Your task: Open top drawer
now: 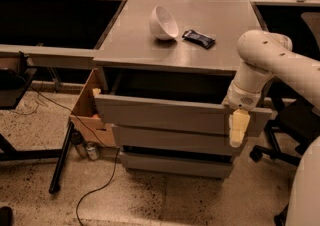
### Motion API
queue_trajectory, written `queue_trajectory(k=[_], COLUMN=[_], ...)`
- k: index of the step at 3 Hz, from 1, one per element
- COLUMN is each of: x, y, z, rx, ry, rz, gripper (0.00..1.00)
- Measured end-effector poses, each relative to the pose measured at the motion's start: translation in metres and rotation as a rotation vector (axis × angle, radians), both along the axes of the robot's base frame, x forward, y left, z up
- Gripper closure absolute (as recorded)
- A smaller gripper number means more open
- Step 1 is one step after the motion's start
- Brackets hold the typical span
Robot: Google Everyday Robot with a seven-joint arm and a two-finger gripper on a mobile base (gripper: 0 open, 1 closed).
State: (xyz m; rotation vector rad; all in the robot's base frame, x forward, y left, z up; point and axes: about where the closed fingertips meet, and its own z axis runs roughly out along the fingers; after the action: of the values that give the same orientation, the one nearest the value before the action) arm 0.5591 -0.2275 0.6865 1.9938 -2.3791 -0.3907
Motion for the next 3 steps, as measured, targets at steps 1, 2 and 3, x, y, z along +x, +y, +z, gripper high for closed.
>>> queue_trajectory(k=[1, 2, 3], x=[-0.018, -0.037, -0.037], y=[-0.010, -0.016, -0.016], z=[0.001, 0.001, 0.004], rx=[-0.031, -0.051, -0.051], ry=[0.063, 0.116, 0.116], rz=[0.033, 0.081, 0.081], gripper=[0.00, 0.00, 0.00])
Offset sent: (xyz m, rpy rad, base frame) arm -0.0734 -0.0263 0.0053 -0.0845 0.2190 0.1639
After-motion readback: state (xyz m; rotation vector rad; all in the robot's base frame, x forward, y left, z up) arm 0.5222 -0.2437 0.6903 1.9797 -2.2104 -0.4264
